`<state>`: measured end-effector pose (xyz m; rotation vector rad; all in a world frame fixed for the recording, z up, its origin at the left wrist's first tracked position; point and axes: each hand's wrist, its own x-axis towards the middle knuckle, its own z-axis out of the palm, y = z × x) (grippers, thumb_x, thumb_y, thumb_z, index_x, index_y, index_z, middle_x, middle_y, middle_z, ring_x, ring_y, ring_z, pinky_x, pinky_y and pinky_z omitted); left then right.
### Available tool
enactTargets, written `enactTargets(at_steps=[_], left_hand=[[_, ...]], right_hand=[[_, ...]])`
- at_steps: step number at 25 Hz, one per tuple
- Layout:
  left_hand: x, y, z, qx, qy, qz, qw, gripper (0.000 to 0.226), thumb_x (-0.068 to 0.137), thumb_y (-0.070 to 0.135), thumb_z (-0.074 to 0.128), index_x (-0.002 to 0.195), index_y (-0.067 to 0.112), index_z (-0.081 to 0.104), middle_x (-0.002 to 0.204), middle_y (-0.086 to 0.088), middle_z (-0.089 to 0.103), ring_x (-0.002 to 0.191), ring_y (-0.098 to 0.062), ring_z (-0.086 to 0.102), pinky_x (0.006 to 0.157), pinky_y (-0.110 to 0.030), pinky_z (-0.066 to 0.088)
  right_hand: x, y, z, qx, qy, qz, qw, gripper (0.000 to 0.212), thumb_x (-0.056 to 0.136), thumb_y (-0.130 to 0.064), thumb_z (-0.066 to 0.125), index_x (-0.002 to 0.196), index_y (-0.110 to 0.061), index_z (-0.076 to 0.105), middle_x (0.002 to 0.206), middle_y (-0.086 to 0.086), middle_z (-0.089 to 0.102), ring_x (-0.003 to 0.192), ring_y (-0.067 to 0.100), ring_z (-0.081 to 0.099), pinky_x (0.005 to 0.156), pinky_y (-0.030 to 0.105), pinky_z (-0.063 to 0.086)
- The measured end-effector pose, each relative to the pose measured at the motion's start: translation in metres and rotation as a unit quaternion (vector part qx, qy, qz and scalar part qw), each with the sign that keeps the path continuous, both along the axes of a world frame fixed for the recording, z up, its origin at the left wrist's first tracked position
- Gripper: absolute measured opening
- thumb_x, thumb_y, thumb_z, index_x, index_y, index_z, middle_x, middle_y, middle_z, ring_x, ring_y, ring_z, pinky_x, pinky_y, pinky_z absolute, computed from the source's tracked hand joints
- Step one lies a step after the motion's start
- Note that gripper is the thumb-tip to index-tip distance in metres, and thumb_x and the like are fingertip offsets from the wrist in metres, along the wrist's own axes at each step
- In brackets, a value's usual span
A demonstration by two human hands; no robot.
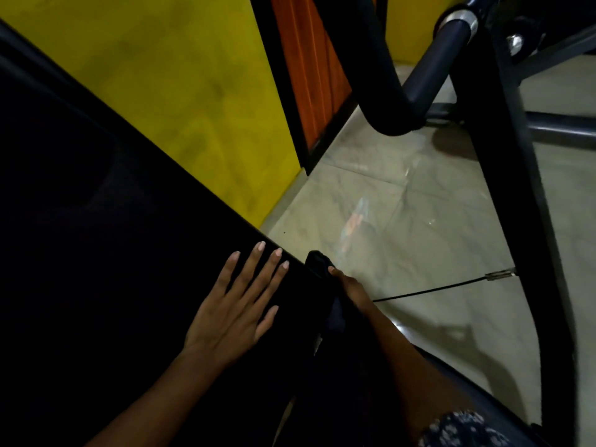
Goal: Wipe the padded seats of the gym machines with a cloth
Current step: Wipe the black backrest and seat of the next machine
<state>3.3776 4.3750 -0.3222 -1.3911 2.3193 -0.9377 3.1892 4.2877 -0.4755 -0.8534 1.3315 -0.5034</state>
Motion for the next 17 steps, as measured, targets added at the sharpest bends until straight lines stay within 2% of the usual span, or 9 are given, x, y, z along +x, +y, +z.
enactTargets(at_steps=[2,4,6,9,12,13,14,15,17], left_hand=[[0.002,0.0,-0.002,-0.005,-0.014,-0.001,1.0,0.064,0.094,0.042,0.025,0.148,0.01,0.024,0.156,-0.014,0.022,0.144,-0.033,0.014,0.118,-0.05,0.003],[0.002,0.0,-0.001,-0.002,-0.01,0.003,1.0,0.064,0.094,0.043,0.025,0.148,0.01,0.025,0.156,-0.013,0.021,0.144,-0.033,0.014,0.118,-0.05,0.004],[0.001,0.0,-0.001,0.003,0.005,0.001,1.0,0.064,0.093,0.044,0.027,0.148,0.01,0.026,0.156,-0.013,0.022,0.144,-0.033,0.016,0.117,-0.049,0.006],[-0.006,0.001,0.006,0.02,0.066,0.015,0.998,0.067,0.092,0.048,0.029,0.148,0.012,0.028,0.155,-0.013,0.025,0.144,-0.028,0.019,0.117,-0.047,0.009],[-0.017,0.002,0.015,0.05,0.192,0.051,0.979,0.065,0.094,0.049,0.027,0.147,0.012,0.028,0.154,-0.011,0.029,0.143,-0.02,0.021,0.118,-0.04,0.01],[-0.024,0.007,0.02,0.052,0.273,0.066,0.958,0.063,0.095,0.05,0.024,0.147,0.014,0.027,0.154,-0.007,0.029,0.143,-0.017,0.02,0.118,-0.036,0.009],[-0.032,0.013,0.029,0.056,0.381,0.089,0.919,0.063,0.095,0.052,0.021,0.147,0.018,0.026,0.154,-0.002,0.027,0.143,-0.013,0.018,0.119,-0.031,0.008],[-0.042,0.021,0.043,0.071,0.502,0.125,0.853,0.061,0.094,0.054,0.024,0.147,0.023,0.024,0.153,0.005,0.024,0.142,-0.009,0.017,0.118,-0.026,0.009],[-0.057,0.035,0.063,0.088,0.704,0.186,0.679,0.057,0.095,0.048,0.038,0.146,0.027,0.025,0.149,0.01,0.023,0.14,-0.006,0.022,0.114,-0.023,0.018]], right_hand=[[0.001,-0.001,0.003,-0.004,0.014,-0.008,1.0,0.04,0.088,-0.049,0.054,0.108,-0.016,0.067,0.114,0.012,0.064,0.111,0.026,0.057,0.095,0.035,0.043],[0.006,0.0,0.01,-0.039,0.007,-0.007,0.999,0.025,0.089,-0.047,0.054,0.092,-0.026,0.067,0.105,0.004,0.064,0.105,0.02,0.057,0.095,0.036,0.042],[0.015,0.0,0.024,-0.104,0.011,0.005,0.995,0.02,0.09,-0.046,0.052,0.085,-0.033,0.067,0.101,0.0,0.067,0.103,0.016,0.058,0.096,0.037,0.043],[0.026,-0.002,0.061,-0.187,0.023,0.022,0.982,0.027,0.09,-0.046,0.053,0.104,-0.03,0.07,0.109,0.004,0.07,0.106,0.02,0.062,0.095,0.04,0.046],[0.024,0.001,0.101,-0.226,0.008,0.002,0.974,0.028,0.092,-0.039,0.054,0.105,-0.02,0.07,0.105,0.006,0.071,0.1,0.019,0.063,0.091,0.036,0.048],[0.022,0.008,0.116,-0.227,-0.012,-0.03,0.973,0.028,0.093,-0.036,0.053,0.103,-0.016,0.07,0.101,0.006,0.071,0.096,0.018,0.063,0.087,0.033,0.048],[0.019,0.016,0.133,-0.236,-0.022,-0.063,0.969,0.027,0.094,-0.033,0.053,0.1,-0.014,0.07,0.094,0.006,0.07,0.091,0.016,0.061,0.081,0.031,0.048],[0.017,0.025,0.152,-0.248,-0.029,-0.09,0.964,0.025,0.094,-0.032,0.053,0.093,-0.014,0.07,0.087,0.004,0.068,0.086,0.014,0.059,0.075,0.029,0.046],[0.015,0.05,0.185,-0.253,-0.044,-0.129,0.958,0.024,0.094,-0.033,0.053,0.08,-0.018,0.065,0.078,0.001,0.065,0.079,0.011,0.06,0.07,0.028,0.045]])
